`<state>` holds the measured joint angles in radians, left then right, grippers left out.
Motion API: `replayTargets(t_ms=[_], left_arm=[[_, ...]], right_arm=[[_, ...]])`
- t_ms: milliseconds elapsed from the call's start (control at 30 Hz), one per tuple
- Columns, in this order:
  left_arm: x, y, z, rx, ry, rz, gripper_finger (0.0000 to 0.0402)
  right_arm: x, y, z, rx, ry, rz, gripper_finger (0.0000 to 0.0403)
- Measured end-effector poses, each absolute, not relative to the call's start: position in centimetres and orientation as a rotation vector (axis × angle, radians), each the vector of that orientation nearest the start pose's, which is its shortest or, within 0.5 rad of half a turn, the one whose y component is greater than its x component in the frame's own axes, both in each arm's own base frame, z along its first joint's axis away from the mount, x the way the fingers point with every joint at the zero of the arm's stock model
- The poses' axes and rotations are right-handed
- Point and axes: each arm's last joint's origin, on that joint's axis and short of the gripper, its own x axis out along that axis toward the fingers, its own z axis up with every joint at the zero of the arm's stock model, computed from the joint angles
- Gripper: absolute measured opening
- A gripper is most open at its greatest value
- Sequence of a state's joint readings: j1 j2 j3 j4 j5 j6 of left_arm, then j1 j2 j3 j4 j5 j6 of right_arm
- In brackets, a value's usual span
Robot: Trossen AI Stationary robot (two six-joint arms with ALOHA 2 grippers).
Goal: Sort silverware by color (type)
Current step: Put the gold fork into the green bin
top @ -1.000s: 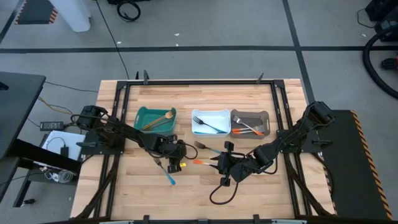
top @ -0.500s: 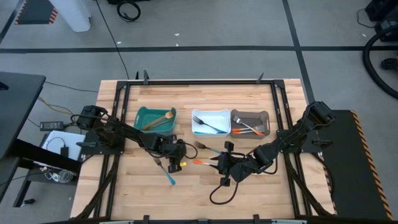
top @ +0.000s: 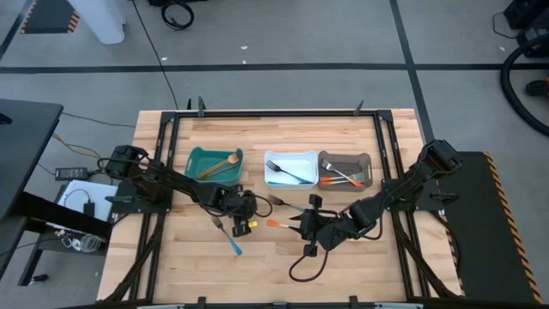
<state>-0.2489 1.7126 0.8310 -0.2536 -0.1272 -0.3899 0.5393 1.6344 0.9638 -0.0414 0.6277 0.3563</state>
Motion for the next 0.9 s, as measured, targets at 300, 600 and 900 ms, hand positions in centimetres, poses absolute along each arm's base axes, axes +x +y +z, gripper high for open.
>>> replayTargets(t_ms=[300, 600, 900], left_arm=[[29.1, -7.0, 12.9, -0.119, 1.146, 0.112, 0.0020], [29.5, -7.2, 15.6, -0.032, 1.315, 0.107, 0.0019], [29.0, -7.2, 17.3, 0.044, 1.428, 0.160, 0.0021]], right_arm=[[29.7, 15.5, 20.2, -0.084, 0.568, -0.183, 0.0119], [29.9, 15.2, 20.2, -0.092, 0.570, -0.191, 0.0119], [30.1, 14.9, 20.2, -0.134, 0.573, -0.192, 0.0119]])
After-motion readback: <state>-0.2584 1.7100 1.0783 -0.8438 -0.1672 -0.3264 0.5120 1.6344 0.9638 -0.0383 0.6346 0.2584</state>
